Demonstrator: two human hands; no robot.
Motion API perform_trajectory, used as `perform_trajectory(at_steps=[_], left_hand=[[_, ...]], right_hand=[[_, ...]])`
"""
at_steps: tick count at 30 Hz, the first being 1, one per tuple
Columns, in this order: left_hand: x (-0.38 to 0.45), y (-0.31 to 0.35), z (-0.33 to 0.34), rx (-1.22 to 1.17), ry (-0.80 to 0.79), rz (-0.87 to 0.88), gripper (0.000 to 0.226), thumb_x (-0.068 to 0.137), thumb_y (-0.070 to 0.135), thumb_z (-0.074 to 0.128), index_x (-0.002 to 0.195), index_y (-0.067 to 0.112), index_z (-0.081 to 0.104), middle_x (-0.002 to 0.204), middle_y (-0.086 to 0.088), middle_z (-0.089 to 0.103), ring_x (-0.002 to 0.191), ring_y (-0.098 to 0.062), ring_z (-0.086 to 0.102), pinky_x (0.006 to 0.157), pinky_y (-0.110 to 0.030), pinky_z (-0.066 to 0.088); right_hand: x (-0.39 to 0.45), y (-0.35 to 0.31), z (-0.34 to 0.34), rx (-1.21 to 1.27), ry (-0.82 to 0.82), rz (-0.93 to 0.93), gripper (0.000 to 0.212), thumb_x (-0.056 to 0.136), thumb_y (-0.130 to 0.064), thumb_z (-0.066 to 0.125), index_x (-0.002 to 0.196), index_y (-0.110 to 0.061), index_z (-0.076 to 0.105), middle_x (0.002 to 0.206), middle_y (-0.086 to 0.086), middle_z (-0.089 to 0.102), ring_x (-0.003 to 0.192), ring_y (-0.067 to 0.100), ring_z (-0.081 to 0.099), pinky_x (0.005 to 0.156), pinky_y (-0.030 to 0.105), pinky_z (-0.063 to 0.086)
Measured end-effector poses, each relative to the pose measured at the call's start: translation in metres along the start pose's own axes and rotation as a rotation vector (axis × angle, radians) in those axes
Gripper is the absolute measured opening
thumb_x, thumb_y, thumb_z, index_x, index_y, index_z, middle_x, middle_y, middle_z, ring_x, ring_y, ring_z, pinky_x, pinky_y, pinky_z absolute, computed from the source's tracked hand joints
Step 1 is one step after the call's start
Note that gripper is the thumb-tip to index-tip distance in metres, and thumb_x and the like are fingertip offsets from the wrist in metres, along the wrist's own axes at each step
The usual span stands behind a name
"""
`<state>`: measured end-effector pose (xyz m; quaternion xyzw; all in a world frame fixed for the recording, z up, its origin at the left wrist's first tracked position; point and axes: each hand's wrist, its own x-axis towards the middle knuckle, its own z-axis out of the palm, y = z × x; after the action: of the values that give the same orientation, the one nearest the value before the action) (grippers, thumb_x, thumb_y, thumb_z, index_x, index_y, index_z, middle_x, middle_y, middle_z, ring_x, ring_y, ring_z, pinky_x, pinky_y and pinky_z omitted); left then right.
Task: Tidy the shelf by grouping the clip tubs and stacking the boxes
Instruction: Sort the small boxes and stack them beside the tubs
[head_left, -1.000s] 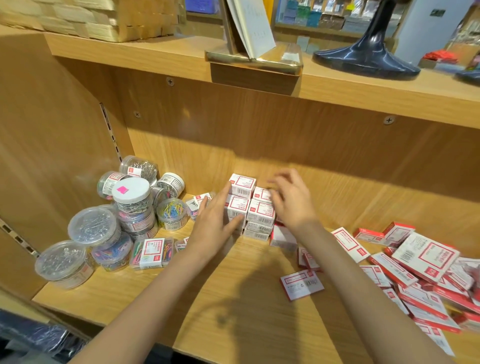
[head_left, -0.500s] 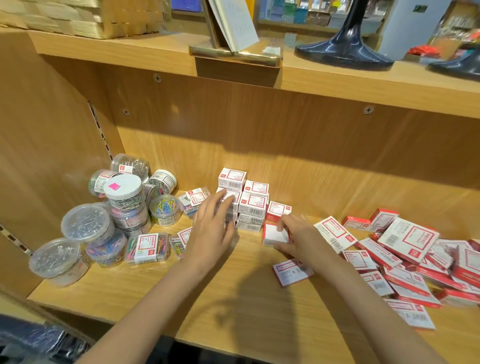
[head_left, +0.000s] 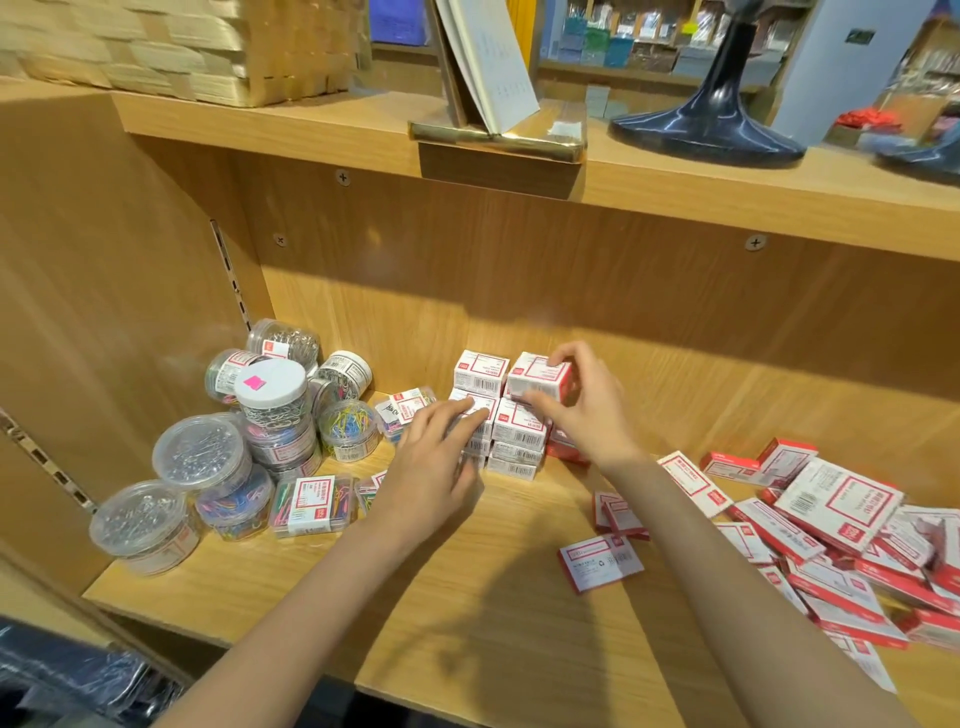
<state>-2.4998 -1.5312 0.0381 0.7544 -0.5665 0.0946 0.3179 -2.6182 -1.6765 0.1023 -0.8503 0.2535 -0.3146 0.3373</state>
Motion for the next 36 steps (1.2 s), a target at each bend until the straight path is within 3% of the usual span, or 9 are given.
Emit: perform_trajectory(at_steps=[4,6,11,16,23,27,29,32,36], left_hand=[[-0.002,0.001,0.001,0.014,0.003,0.019,0.05,0.08,0.021,0.037,0.127,0.011,0.048,0.126,-0.008,0.052,0.117,-0.02,0.035,0.099,-0.034,0.031],[-0.003,0.0,0.003,0.012,0.01,0.017,0.051,0.08,0.021,0.037,0.128,0.01,0.048,0.126,-0.008,0.051,0.118,-0.02,0.035,0.1,-0.033,0.03],[-0.003,0.0,0.004,0.01,0.032,0.038,0.053,0.077,0.007,0.055,0.129,0.009,0.048,0.128,-0.01,0.05,0.121,-0.02,0.032,0.1,-0.033,0.029],[-0.006,0.003,0.004,0.068,0.004,0.07,0.061,0.075,0.008,0.056,0.134,0.02,0.044,0.129,-0.015,0.047,0.12,-0.026,0.032,0.098,-0.036,0.03],[-0.006,0.004,0.003,0.086,-0.004,0.061,0.062,0.074,0.006,0.059,0.133,0.021,0.047,0.13,-0.015,0.047,0.121,-0.025,0.029,0.098,-0.038,0.034],[-0.006,0.007,0.004,-0.021,0.036,-0.001,0.059,0.08,0.006,0.053,0.136,0.018,0.042,0.139,-0.013,0.037,0.128,-0.024,0.023,0.102,-0.036,0.026],[-0.005,0.008,0.004,-0.082,0.104,-0.093,0.059,0.081,0.002,0.057,0.136,0.012,0.04,0.141,-0.015,0.033,0.131,-0.025,0.021,0.104,-0.036,0.022],[-0.004,0.003,0.001,-0.06,0.143,-0.151,0.056,0.081,0.006,0.057,0.134,0.006,0.039,0.137,-0.013,0.042,0.129,-0.024,0.031,0.11,-0.036,0.021],[-0.006,0.001,-0.006,-0.055,0.135,-0.198,0.057,0.084,0.009,0.053,0.137,0.007,0.034,0.128,-0.008,0.052,0.124,-0.014,0.034,0.111,-0.025,0.0]], right_hand=[[0.005,0.015,0.015,-0.317,0.041,-0.141,0.019,0.078,-0.023,0.07,0.091,-0.015,0.059,0.109,-0.004,0.05,0.103,0.013,0.037,0.09,0.031,0.032],[0.007,0.017,0.01,-0.378,0.08,-0.135,0.016,0.079,-0.026,0.07,0.093,-0.02,0.066,0.116,-0.003,0.047,0.109,0.014,0.035,0.088,0.027,0.023],[-0.013,0.029,-0.02,-0.292,0.19,-0.048,0.025,0.091,-0.018,0.048,0.104,-0.008,0.068,0.101,0.007,0.059,0.1,0.022,0.051,0.079,0.018,0.026],[-0.03,0.063,-0.008,-0.496,-0.254,0.163,0.031,0.087,-0.018,0.059,0.117,-0.012,0.055,0.111,0.004,0.048,0.109,0.02,0.043,0.086,0.026,0.033],[-0.033,0.049,-0.026,-0.445,-0.034,0.166,0.027,0.079,-0.033,0.07,0.083,-0.019,0.047,0.084,-0.005,0.046,0.089,0.019,0.042,0.07,0.026,0.022],[-0.026,0.009,-0.052,-0.255,0.127,0.039,0.021,0.078,-0.018,0.07,0.089,-0.02,0.053,0.089,-0.004,0.052,0.088,0.019,0.045,0.071,0.029,0.031],[-0.019,-0.008,-0.046,-0.171,0.052,-0.035,0.023,0.076,-0.015,0.072,0.089,-0.021,0.054,0.087,-0.007,0.053,0.085,0.019,0.049,0.072,0.024,0.038],[-0.015,-0.012,-0.023,-0.209,-0.07,-0.061,0.022,0.077,-0.015,0.071,0.091,-0.019,0.055,0.091,-0.008,0.052,0.09,0.015,0.046,0.067,0.012,0.031],[-0.009,-0.015,-0.001,-0.256,-0.109,-0.15,0.021,0.08,-0.016,0.068,0.097,-0.014,0.057,0.094,-0.01,0.048,0.092,0.009,0.036,0.074,0.005,0.027]])
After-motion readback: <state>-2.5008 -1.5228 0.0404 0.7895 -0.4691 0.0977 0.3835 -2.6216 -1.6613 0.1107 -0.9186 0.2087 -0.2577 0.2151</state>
